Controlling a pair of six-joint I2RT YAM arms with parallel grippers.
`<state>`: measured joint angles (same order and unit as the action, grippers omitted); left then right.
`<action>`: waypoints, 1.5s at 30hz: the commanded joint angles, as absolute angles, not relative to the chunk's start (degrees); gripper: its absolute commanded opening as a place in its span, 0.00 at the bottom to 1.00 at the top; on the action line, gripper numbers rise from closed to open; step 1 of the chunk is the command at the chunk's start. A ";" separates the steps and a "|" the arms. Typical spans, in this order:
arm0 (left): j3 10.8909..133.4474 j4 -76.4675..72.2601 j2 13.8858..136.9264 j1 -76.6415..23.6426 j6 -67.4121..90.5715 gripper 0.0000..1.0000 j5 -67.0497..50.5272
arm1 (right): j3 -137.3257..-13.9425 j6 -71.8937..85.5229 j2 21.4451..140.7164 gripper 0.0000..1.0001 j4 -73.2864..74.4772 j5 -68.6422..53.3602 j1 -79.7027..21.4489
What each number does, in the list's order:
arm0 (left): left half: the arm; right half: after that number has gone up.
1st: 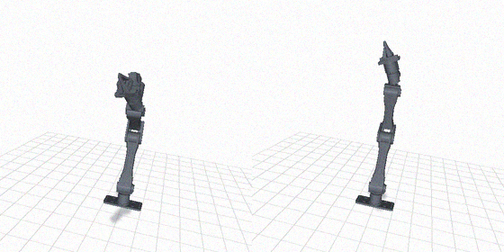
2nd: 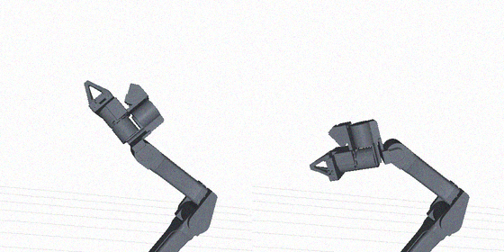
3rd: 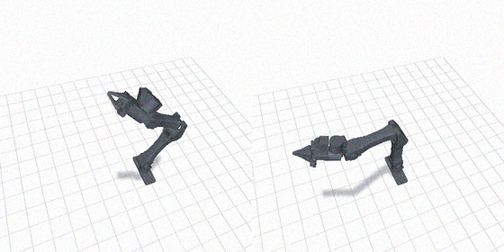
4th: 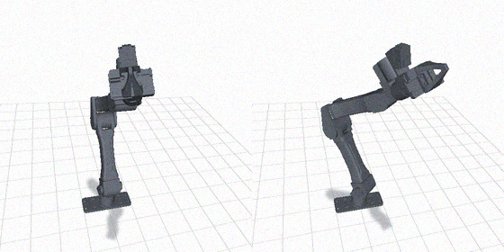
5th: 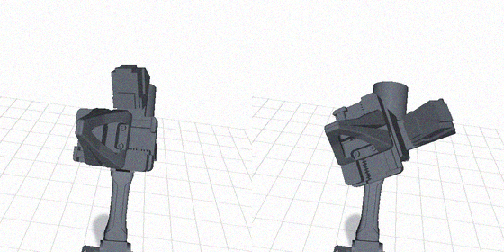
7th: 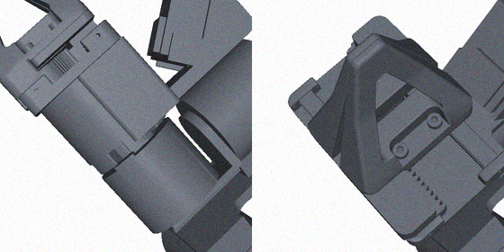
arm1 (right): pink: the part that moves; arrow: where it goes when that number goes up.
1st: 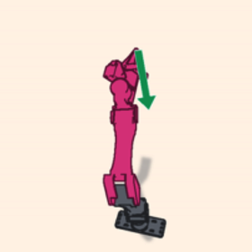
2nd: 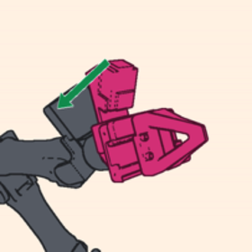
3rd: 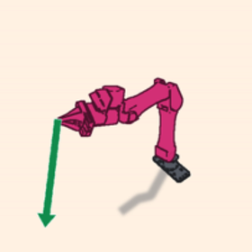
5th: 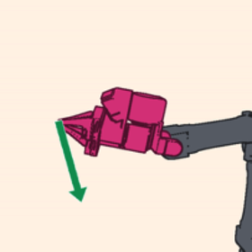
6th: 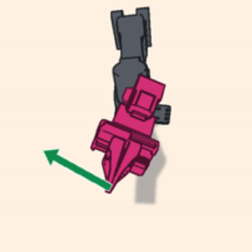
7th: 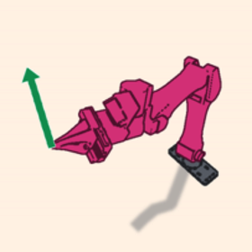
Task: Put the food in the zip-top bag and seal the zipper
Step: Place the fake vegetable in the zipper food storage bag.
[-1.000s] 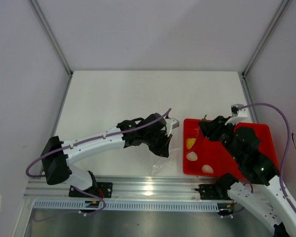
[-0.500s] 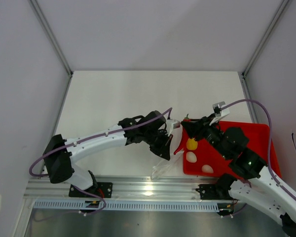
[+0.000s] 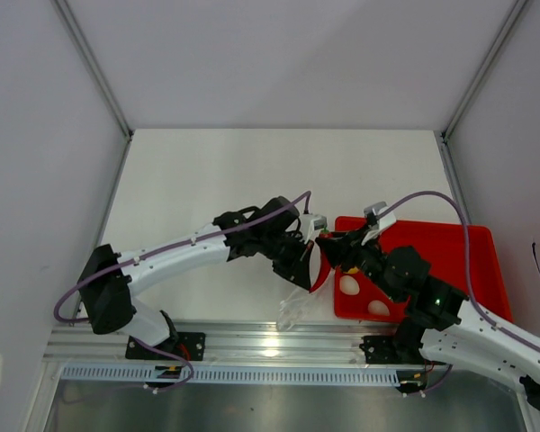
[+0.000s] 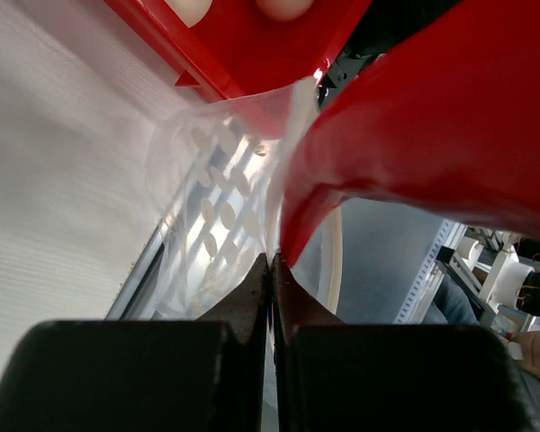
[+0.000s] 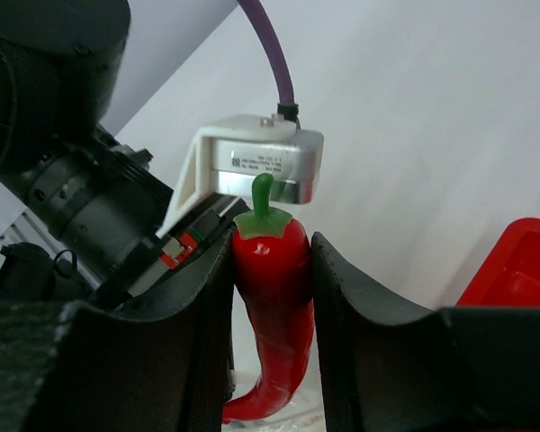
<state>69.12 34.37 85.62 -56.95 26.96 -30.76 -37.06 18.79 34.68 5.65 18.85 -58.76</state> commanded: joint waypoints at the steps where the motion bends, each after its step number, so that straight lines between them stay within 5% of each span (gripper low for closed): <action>1: 70.40 31.99 84.90 -55.99 28.21 0.01 -33.31 | -35.51 18.19 33.58 0.00 1.93 23.46 -60.29; 25: 62.23 20.84 77.44 -52.03 32.25 0.01 -30.15 | -27.95 23.64 30.59 0.03 1.04 19.25 -61.44; 37: 59.50 14.86 73.74 -51.50 31.11 0.01 -31.38 | -27.69 27.15 30.15 0.24 4.57 17.05 -61.44; 41: 59.24 15.20 73.57 -51.50 30.06 0.01 -31.90 | -28.91 28.12 30.15 0.50 6.15 18.37 -61.52; 45: 59.50 16.43 73.48 -51.50 28.22 0.01 -31.73 | -32.16 28.04 31.46 0.58 8.78 19.42 -61.44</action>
<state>59.55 17.89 75.57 -51.96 30.61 -30.61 -27.79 27.31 30.68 6.83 17.78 -61.08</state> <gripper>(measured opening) 0.006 0.562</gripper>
